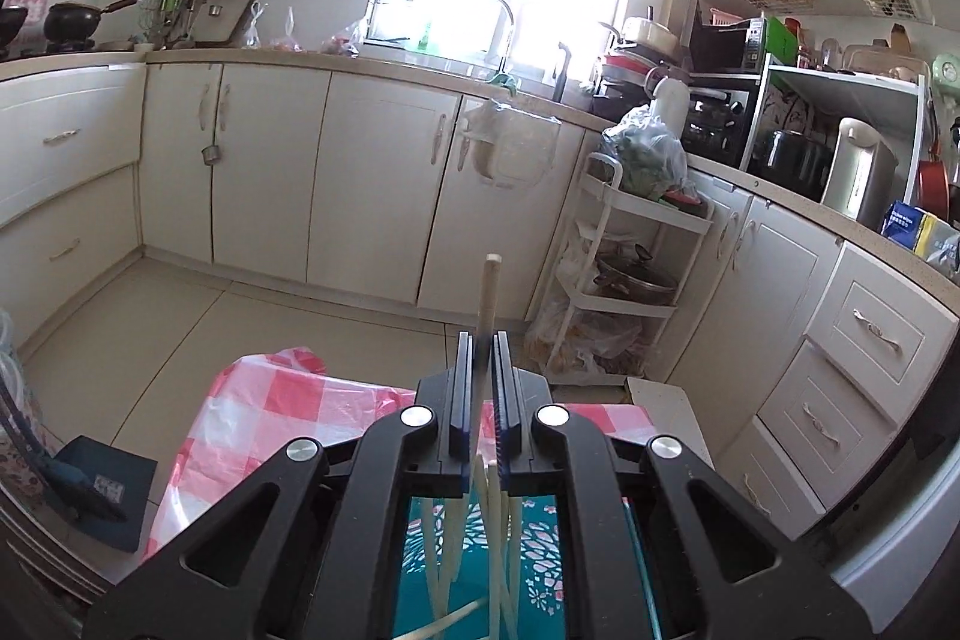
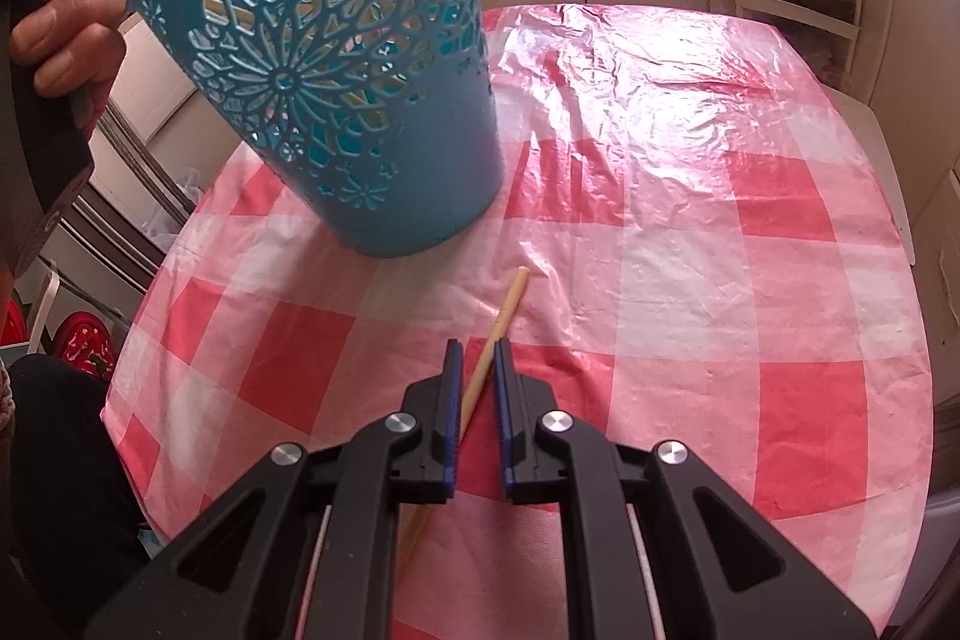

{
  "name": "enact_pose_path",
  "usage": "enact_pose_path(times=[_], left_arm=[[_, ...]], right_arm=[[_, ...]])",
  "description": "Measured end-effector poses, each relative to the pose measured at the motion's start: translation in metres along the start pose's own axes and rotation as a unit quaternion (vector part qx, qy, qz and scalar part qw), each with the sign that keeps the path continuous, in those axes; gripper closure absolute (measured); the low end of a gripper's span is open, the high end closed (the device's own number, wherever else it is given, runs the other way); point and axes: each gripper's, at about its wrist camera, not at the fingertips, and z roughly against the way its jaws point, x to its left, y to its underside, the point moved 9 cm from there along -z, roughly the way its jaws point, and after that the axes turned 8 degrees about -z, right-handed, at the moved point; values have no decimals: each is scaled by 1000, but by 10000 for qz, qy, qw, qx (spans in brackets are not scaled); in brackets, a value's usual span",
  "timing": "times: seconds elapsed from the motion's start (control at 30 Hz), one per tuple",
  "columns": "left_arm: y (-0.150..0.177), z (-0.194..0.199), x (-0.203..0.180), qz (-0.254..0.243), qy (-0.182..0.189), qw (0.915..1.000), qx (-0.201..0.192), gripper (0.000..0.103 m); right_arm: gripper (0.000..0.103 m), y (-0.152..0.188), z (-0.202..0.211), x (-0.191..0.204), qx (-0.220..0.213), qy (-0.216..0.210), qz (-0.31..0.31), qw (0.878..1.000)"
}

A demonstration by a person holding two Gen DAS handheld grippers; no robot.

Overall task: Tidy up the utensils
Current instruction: 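Carry the chopstick over the teal basket and open the left tool, then grasp a wooden chopstick with the right tool and lift it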

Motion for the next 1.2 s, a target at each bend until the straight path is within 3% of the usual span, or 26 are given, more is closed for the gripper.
enact_pose_path(times=[0.13,0.17,0.2,0.27,0.33,0.4,0.53,0.77,1.0,1.2], left_arm=[[9,7,-2,-321,36,9990,311,89],[11,11,-1,-355,-5,9988,346,77],[12,17,2,-350,-47,9988,347,64],[12,36,13,-249,-165,9992,255,52],[14,56,24,-104,-220,9996,156,45],[20,75,39,59,-323,9994,60,36],[41,102,73,373,-538,9979,3,32],[82,94,118,1010,-648,9915,498,31],[84,92,116,1022,-588,9919,469,31],[84,90,114,1045,-565,9916,511,31]], right_arm=[[78,2,-1,10,-22,25,240,9997],[78,3,-1,12,-66,120,357,9993],[78,4,-2,13,-108,199,448,9987],[84,4,-1,11,-178,348,542,9978],[94,3,0,7,-199,350,458,9981],[97,2,1,0,-136,170,187,9996],[97,2,9,-5,-77,-101,-147,9998],[98,-16,65,14,-571,-754,-286,9951],[98,-55,134,39,-1356,-1551,-353,9779],[99,-100,181,66,-1956,-1683,7,9661]])
